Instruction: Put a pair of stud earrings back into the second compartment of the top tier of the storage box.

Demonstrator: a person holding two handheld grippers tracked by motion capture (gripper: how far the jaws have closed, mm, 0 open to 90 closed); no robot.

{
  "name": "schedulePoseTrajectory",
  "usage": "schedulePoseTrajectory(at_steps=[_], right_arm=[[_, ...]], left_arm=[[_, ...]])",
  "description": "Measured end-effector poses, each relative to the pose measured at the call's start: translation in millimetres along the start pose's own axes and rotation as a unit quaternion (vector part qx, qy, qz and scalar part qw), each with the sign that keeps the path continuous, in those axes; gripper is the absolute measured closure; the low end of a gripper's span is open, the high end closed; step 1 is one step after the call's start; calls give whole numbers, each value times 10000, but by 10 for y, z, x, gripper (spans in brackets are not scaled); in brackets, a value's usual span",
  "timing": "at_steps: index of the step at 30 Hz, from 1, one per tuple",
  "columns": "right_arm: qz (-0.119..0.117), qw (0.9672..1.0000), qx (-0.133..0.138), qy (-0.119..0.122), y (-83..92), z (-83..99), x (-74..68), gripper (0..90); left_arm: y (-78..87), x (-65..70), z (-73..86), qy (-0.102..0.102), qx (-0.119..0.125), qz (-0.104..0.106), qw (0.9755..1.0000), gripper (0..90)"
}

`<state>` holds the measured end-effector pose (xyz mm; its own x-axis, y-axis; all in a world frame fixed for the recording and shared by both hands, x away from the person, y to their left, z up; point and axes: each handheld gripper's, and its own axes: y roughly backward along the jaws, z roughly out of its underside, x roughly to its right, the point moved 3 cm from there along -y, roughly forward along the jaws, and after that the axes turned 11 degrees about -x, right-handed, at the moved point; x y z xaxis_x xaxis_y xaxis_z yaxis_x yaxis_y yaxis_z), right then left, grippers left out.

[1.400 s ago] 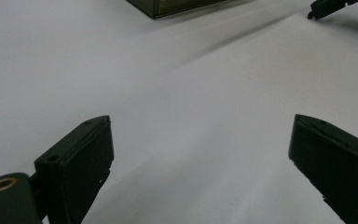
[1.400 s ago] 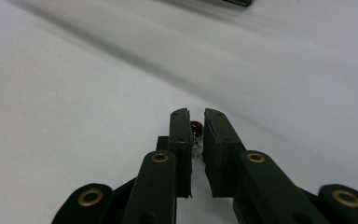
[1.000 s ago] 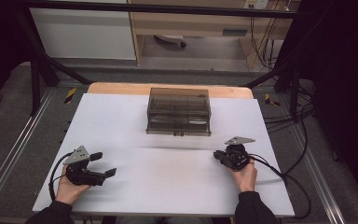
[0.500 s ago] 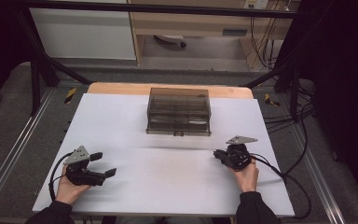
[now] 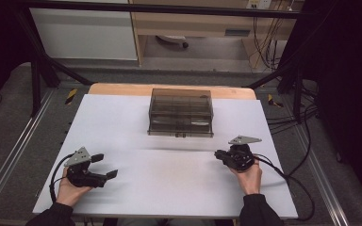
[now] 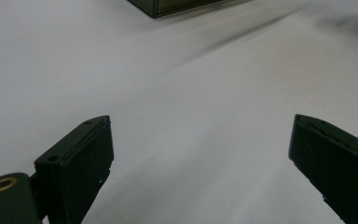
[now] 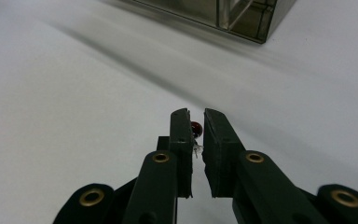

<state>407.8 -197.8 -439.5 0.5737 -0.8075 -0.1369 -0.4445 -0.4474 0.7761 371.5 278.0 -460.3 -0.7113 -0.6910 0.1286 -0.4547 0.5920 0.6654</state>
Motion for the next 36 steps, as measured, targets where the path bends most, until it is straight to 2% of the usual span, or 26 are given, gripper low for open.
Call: schedulePoseTrajectory(at_steps=[11,20,36], right_arm=[[-140,9997,92,157,143,-121,-133,824],[-176,9990,215,346,269,-339,-259,825],[-153,9980,323,529,306,-674,-404,825]], left_arm=[[-2,1,0,0,-4,-9,10000,61],[-1,1,-1,1,1,-5,10000,61],[-4,0,-2,-2,-6,5,10000,61]])
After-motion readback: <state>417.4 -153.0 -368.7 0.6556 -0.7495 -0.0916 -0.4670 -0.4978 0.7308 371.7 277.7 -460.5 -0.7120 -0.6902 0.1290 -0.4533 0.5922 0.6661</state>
